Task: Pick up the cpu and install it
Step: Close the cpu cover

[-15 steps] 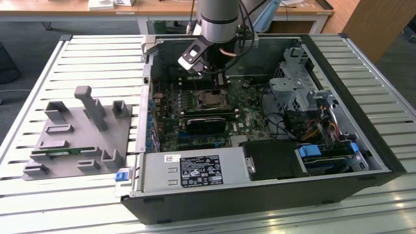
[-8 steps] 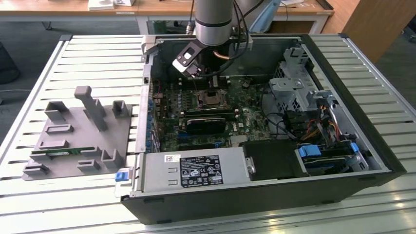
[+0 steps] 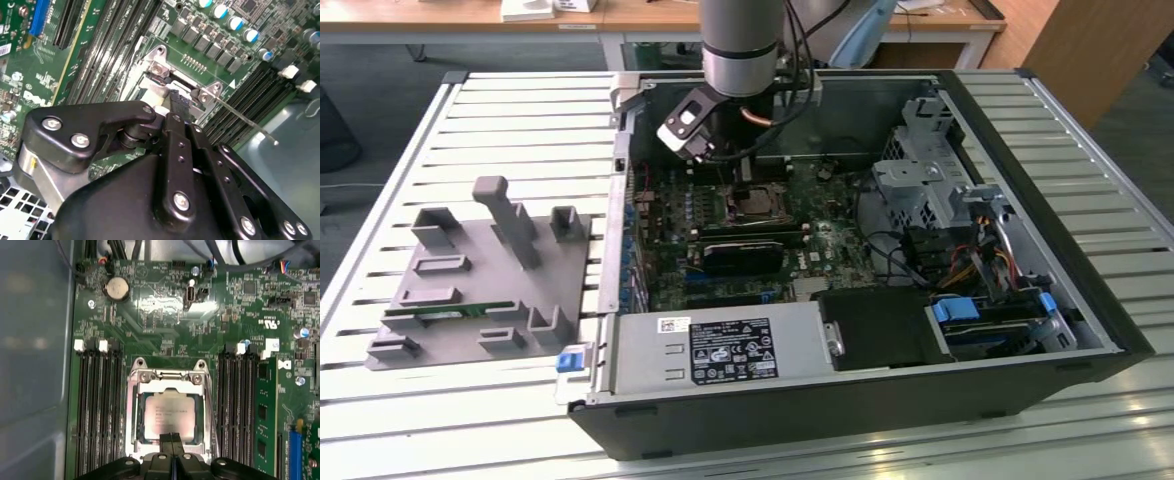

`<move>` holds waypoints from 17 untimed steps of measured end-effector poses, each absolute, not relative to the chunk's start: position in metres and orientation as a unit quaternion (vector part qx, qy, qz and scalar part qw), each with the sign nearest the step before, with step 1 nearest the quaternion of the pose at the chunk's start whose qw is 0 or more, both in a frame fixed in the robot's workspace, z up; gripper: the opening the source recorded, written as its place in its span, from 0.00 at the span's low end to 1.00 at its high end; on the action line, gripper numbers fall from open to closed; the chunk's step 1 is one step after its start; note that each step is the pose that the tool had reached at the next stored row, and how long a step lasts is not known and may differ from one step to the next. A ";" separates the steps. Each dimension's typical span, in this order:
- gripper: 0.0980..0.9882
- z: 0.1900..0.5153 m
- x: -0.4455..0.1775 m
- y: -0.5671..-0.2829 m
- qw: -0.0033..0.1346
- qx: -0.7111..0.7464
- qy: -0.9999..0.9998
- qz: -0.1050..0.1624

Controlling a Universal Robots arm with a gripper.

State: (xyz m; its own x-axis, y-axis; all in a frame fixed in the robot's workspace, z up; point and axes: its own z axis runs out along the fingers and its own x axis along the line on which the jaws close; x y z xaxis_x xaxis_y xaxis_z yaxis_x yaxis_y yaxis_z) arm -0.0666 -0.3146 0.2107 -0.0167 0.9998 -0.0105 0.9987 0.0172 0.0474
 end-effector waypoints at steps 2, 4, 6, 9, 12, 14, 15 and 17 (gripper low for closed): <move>0.01 0.208 -0.067 -0.315 0.020 0.701 0.713 0.013; 0.01 0.205 -0.068 -0.315 0.020 0.701 0.713 0.013; 0.01 0.203 -0.068 -0.315 0.020 0.701 0.713 0.013; 0.01 0.202 -0.068 -0.315 0.020 0.701 0.713 0.013; 0.01 0.199 -0.069 -0.315 0.020 0.701 0.713 0.012; 0.01 0.198 -0.069 -0.315 0.020 0.701 0.713 0.012; 0.01 0.198 -0.068 -0.315 0.020 0.701 0.713 0.013; 0.01 0.198 -0.067 -0.315 0.020 0.701 0.713 0.013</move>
